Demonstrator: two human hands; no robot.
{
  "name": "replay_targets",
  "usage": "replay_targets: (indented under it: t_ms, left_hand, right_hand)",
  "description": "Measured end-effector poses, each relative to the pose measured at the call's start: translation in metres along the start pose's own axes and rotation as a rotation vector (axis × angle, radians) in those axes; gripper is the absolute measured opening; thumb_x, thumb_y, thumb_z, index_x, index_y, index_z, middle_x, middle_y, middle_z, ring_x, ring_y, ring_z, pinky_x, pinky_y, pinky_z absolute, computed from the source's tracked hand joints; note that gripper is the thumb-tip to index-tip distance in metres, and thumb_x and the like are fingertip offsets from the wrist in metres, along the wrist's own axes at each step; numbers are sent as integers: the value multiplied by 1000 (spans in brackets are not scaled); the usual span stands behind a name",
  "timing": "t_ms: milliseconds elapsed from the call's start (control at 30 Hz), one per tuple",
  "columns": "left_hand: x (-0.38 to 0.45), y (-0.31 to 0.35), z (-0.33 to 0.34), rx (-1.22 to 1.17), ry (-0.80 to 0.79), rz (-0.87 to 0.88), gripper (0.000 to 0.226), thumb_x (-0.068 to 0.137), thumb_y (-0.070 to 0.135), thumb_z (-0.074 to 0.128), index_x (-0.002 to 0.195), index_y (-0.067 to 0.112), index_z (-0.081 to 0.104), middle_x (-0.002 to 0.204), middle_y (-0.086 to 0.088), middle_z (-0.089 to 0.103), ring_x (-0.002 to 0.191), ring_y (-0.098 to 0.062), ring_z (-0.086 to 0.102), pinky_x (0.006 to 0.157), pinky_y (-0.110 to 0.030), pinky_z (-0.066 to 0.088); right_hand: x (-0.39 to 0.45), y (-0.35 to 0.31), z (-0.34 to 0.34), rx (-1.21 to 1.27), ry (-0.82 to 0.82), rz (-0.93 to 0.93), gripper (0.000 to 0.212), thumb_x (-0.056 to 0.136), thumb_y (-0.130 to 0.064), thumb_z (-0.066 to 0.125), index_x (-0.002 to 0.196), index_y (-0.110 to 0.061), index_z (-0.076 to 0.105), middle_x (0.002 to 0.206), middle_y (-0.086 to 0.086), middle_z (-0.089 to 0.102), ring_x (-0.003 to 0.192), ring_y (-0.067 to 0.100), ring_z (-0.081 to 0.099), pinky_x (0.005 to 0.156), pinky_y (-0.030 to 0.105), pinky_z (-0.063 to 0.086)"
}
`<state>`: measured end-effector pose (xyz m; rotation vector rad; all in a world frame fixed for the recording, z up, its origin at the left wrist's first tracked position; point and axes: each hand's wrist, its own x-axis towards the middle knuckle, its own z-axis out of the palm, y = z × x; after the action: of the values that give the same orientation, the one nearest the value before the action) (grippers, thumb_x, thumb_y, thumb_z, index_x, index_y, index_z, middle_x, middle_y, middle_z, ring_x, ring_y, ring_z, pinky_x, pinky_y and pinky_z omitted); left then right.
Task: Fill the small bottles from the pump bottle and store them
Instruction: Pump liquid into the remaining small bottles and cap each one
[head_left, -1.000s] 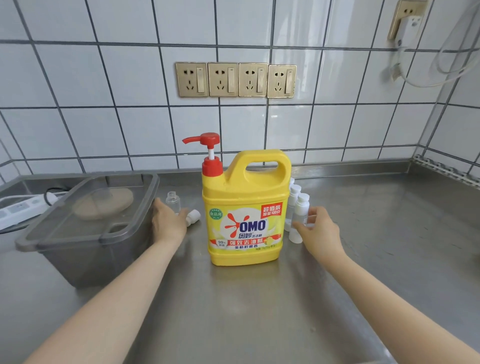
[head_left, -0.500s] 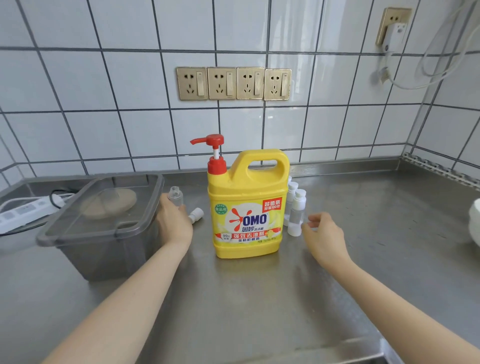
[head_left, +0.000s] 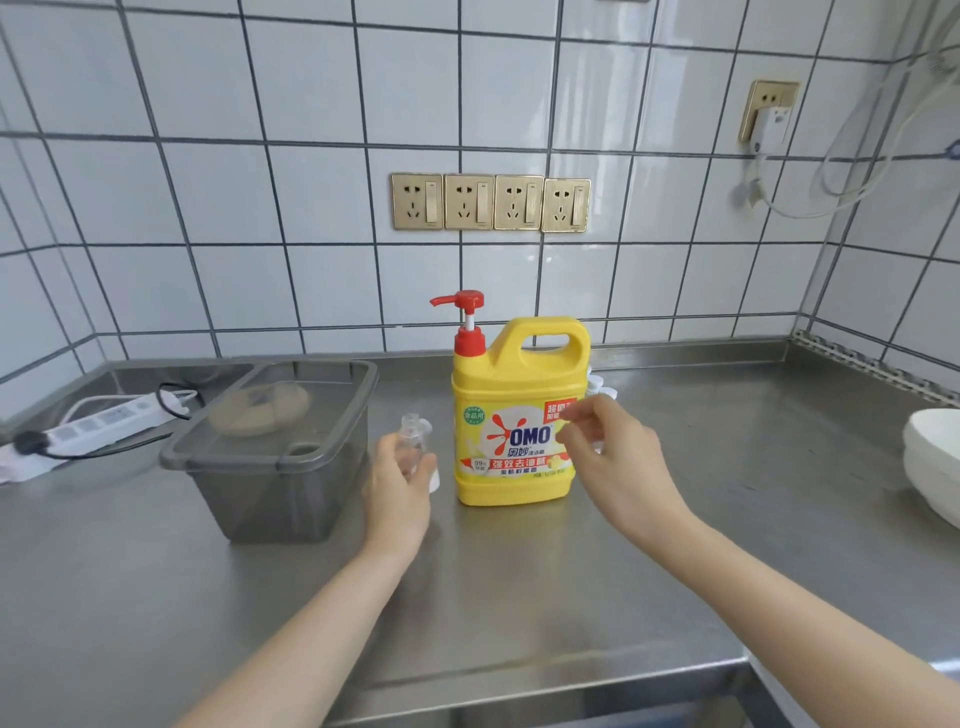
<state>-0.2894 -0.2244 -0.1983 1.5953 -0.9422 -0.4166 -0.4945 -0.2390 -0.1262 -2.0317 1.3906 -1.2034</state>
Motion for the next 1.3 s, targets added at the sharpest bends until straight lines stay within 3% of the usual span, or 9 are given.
replay_targets:
  t_ms: [133, 200, 433, 600, 733, 833, 1033, 1200, 1300]
  left_hand:
    - [-10, 27, -7, -148, -9, 122, 31, 95, 27, 62, 124, 26, 53, 113, 2, 63, 104, -15, 60, 80, -24, 41]
    - [-4, 44, -11, -155, -7, 199, 30, 94, 30, 62, 123, 30, 53, 112, 3, 62, 104, -15, 60, 82, -26, 43]
    - [27, 79, -22, -74, 20, 313, 43, 93, 27, 64, 134, 21, 53, 121, 6, 59, 107, -10, 56, 97, -37, 49]
    - [43, 82, -23, -63, 18, 312, 44, 90, 29, 67, 132, 24, 58, 121, 1, 66, 107, -19, 62, 88, -50, 55]
    - [50, 81, -25, -55, 31, 340, 44, 90, 23, 68, 133, 23, 58, 124, 2, 63, 114, -14, 58, 99, -36, 48]
    - [53, 81, -28, -80, 80, 349, 44, 88, 16, 70, 130, 21, 60, 119, 3, 62, 109, -9, 55, 92, -20, 39]
    - [53, 76, -30, -206, 130, 364, 40, 84, 13, 74, 122, 20, 62, 121, 5, 66, 114, -12, 60, 100, -31, 48]
    - [53, 85, -30, -200, 161, 465, 39, 84, 10, 74, 120, 18, 62, 119, 7, 64, 108, 7, 57, 94, -10, 44]
    - [49, 89, -31, -280, 144, 504, 43, 89, 4, 65, 128, 18, 54, 122, 5, 60, 114, 0, 57, 93, -10, 43]
  right_hand:
    - [22, -33, -2, 35, 2, -102, 17, 94, -22, 47, 105, -22, 60, 91, -7, 65, 87, 9, 58, 70, 30, 50]
    - [37, -50, -2, 30, 18, -161, 18, 95, -23, 46, 107, -22, 59, 96, -9, 63, 85, 6, 57, 68, 26, 45]
    - [88, -95, 1, -17, 35, -293, 26, 98, -22, 43, 117, -18, 60, 106, 3, 58, 81, 14, 56, 56, 17, 39]
    - [109, -103, 13, -138, -30, -328, 31, 98, -22, 42, 123, -18, 61, 116, 7, 55, 90, 19, 61, 73, 24, 44]
    - [118, -103, 18, -220, -74, -348, 30, 97, -18, 43, 111, -17, 69, 110, 7, 56, 84, 21, 62, 61, 17, 42]
    - [122, -104, 19, -221, -70, -345, 30, 93, -12, 44, 104, -15, 72, 103, 4, 64, 82, 17, 60, 60, 8, 37]
    - [129, -104, 21, -167, -83, -326, 27, 90, -9, 47, 96, -15, 73, 97, 3, 71, 82, 19, 63, 62, 13, 44]
    - [132, -102, 17, -172, -110, -352, 25, 90, -10, 50, 96, -16, 73, 97, 2, 71, 83, 17, 64, 66, 14, 45]
    - [135, -106, 15, -182, -152, -343, 25, 89, -10, 50, 94, -17, 73, 93, 1, 71, 83, 18, 64, 67, 17, 48]
